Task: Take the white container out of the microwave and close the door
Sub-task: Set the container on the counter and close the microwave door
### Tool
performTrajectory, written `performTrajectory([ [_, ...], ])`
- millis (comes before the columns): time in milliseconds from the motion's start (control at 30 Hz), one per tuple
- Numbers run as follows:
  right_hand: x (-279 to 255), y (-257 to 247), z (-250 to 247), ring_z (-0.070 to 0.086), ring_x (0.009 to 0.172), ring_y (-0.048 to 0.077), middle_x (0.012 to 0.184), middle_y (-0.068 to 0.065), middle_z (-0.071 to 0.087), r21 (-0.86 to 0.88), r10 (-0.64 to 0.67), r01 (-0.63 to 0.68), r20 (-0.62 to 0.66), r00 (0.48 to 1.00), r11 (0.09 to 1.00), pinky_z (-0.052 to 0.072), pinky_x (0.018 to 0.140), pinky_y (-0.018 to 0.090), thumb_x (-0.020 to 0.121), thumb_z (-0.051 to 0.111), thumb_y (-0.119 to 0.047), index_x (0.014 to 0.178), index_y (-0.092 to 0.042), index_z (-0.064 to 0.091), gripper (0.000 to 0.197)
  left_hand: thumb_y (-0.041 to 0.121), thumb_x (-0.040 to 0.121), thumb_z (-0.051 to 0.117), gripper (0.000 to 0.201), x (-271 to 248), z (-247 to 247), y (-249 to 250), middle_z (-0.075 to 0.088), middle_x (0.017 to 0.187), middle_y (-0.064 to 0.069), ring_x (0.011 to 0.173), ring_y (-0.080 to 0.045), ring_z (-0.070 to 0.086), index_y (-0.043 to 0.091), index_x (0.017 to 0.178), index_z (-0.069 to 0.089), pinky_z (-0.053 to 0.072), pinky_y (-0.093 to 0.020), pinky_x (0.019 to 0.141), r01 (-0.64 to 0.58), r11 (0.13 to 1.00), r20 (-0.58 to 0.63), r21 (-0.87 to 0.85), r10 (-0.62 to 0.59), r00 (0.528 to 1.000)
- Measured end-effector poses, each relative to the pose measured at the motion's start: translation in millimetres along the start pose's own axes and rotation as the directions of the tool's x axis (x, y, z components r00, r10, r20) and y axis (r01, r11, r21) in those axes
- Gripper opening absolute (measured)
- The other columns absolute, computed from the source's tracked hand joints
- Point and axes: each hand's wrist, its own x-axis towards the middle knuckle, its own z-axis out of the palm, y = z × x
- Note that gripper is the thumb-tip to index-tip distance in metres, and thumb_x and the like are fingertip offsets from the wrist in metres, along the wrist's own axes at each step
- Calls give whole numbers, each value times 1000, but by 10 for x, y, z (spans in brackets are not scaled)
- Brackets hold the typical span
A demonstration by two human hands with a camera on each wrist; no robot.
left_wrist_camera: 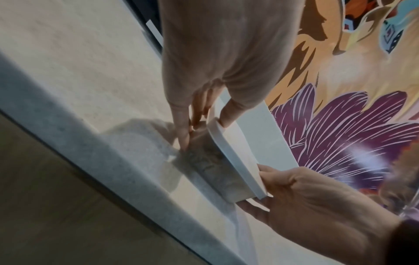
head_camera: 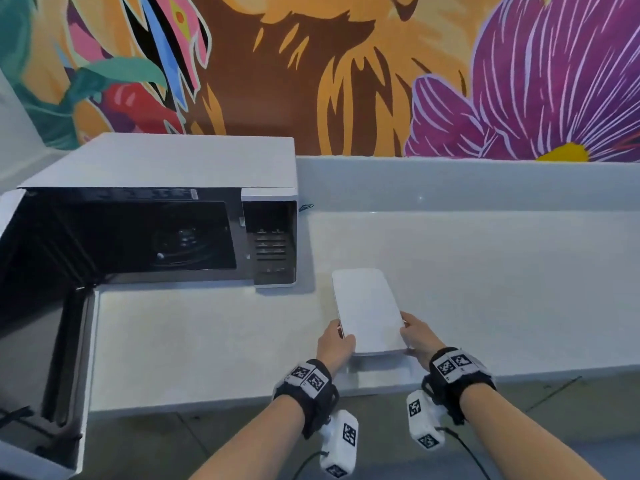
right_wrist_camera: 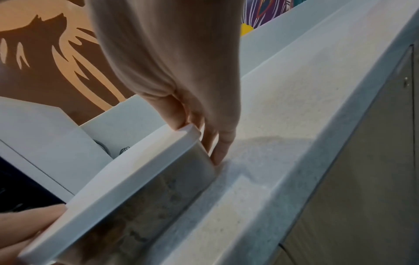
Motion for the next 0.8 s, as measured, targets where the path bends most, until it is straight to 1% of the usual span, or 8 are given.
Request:
performTrajectory([
  [233,98,100,57,47,103,25,118,6,52,0,40,-40,-53,998,999,44,62,27,86,20,8,136,-10,41,57,17,85,42,55,21,-94,19,56,135,-8,120,-30,56,13,140,39,46,-46,106,-15,997,78,69,9,997],
  [367,168,134,91,48,110,29,127,12,52,-14,23,-24,-97,995,1000,47,81,37,86,20,9,140,-8,37,59,28,97,37,61,-236,-190,200,33,153,-15,140,-30,35,6,151,17,29,-38,118,-72,959,68,272,56,996],
  [433,157,125,125,42,128,32,145,15,41,-27,-13,9,-128,992,1000,42,104,44,88,22,9,145,-8,28,59,34,98,35,65,-423,-388,314,16,161,-11,148,-26,16,12,154,10,15,-41,123,-197,879,-6,435,221,975],
  [533,87,75,172,33,137,35,152,18,31,-171,-155,119,-213,965,978,28,115,45,92,31,-3,147,-9,24,55,34,98,37,50,-815,-1026,538,25,158,-3,147,-20,19,21,147,34,5,-50,123,-273,698,-197,662,514,835],
  [633,-45,-71,282,39,133,36,147,21,38,-350,-366,279,-214,906,894,32,113,49,92,40,-15,144,-10,32,52,31,95,47,34,-1344,-1908,680,54,138,-1,132,-22,45,22,125,59,15,-55,119,-149,615,-416,774,672,613],
  [667,-85,-126,337,36,135,34,149,19,37,-385,-426,335,-178,887,860,30,114,48,94,41,-14,144,-10,33,50,31,94,49,31,-1509,-2197,665,60,131,-2,125,-25,52,20,120,63,22,-56,116,-63,608,-484,791,687,542],
  [700,-139,-167,410,33,137,31,150,16,35,-411,-475,390,-126,871,824,28,115,47,95,41,-13,143,-11,34,49,30,93,50,31,-1680,-2469,619,64,125,-5,118,-30,56,18,117,65,28,-57,112,36,615,-543,788,666,511],
  [800,-358,-201,633,33,137,26,147,11,38,-415,-593,553,38,804,723,30,114,42,96,42,-11,137,-17,44,42,33,93,48,39,-2178,-3103,321,62,120,-22,108,-45,57,10,121,61,41,-56,99,355,672,-743,650,463,484],
])
